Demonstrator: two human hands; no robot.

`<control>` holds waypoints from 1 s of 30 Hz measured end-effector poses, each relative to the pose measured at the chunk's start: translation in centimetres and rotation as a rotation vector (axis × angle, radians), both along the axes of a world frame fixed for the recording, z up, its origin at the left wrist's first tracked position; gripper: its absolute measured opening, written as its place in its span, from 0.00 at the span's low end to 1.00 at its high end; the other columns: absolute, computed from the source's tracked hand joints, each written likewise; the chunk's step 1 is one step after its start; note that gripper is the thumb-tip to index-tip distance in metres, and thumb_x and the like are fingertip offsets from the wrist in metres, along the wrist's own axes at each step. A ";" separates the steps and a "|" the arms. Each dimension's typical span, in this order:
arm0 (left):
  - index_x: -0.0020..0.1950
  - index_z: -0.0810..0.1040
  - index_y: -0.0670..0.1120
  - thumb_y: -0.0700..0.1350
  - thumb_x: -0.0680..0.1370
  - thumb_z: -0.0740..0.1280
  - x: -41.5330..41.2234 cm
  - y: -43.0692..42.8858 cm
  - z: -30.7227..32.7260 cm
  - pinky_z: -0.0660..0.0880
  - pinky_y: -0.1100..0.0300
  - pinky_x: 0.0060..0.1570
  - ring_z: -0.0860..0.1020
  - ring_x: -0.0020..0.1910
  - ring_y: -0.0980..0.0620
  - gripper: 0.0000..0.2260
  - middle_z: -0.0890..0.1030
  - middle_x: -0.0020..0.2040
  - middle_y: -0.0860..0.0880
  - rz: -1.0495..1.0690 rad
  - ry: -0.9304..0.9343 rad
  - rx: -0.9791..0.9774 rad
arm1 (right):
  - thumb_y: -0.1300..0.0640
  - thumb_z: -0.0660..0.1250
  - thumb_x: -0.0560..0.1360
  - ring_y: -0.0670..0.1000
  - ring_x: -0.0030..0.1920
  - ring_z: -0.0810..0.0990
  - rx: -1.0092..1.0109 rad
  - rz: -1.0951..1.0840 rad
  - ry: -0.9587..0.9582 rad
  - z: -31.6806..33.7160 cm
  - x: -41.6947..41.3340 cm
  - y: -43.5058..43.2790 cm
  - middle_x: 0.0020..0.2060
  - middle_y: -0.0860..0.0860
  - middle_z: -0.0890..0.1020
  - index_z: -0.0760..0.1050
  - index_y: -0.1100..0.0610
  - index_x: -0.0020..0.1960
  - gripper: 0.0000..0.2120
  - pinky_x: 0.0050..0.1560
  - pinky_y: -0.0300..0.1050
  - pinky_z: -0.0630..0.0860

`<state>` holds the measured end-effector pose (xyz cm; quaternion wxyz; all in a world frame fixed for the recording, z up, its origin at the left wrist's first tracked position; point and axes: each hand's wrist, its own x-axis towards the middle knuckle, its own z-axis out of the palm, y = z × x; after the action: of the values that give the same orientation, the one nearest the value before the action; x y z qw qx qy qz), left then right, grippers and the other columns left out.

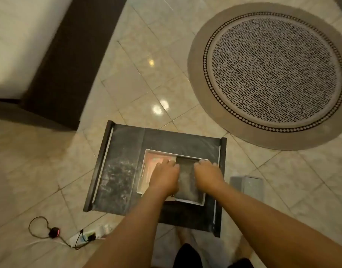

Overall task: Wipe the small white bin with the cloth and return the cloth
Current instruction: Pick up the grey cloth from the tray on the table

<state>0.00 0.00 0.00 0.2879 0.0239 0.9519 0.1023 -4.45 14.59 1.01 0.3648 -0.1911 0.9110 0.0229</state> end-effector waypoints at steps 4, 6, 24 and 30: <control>0.55 0.76 0.48 0.46 0.73 0.70 -1.1 0.8 -2.0 0.69 0.52 0.58 0.72 0.59 0.47 0.12 0.78 0.58 0.47 -0.099 0.093 -0.050 | 0.58 0.65 0.77 0.58 0.63 0.74 0.055 0.047 0.120 -2.2 0.4 -0.1 0.61 0.57 0.78 0.74 0.56 0.62 0.14 0.64 0.53 0.68; 0.55 0.76 0.47 0.44 0.72 0.72 -1.4 1.3 -3.0 0.70 0.52 0.59 0.72 0.59 0.47 0.14 0.78 0.58 0.47 -0.147 0.116 -0.073 | 0.57 0.66 0.77 0.58 0.62 0.74 0.064 0.046 0.166 -3.0 0.7 -0.4 0.60 0.57 0.79 0.73 0.56 0.63 0.15 0.63 0.53 0.68; 0.43 0.80 0.43 0.39 0.72 0.68 -1.2 3.2 -6.6 0.66 0.50 0.43 0.72 0.48 0.43 0.02 0.76 0.46 0.44 -0.094 0.213 -0.047 | 0.54 0.67 0.77 0.55 0.58 0.71 0.093 -0.073 0.195 -6.2 2.0 -1.4 0.56 0.55 0.75 0.77 0.55 0.58 0.11 0.55 0.50 0.67; 0.49 0.77 0.45 0.41 0.73 0.69 -0.8 2.2 -5.2 0.65 0.54 0.48 0.67 0.55 0.46 0.06 0.71 0.54 0.46 -0.052 0.166 0.044 | 0.50 0.70 0.73 0.54 0.58 0.71 -0.040 -0.151 0.095 -4.1 1.8 -0.5 0.54 0.53 0.75 0.77 0.54 0.54 0.12 0.57 0.51 0.67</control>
<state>-0.83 2.16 -5.18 0.2098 0.0636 0.9690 0.1135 -2.68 14.14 -3.13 0.3181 -0.1281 0.9393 -0.0138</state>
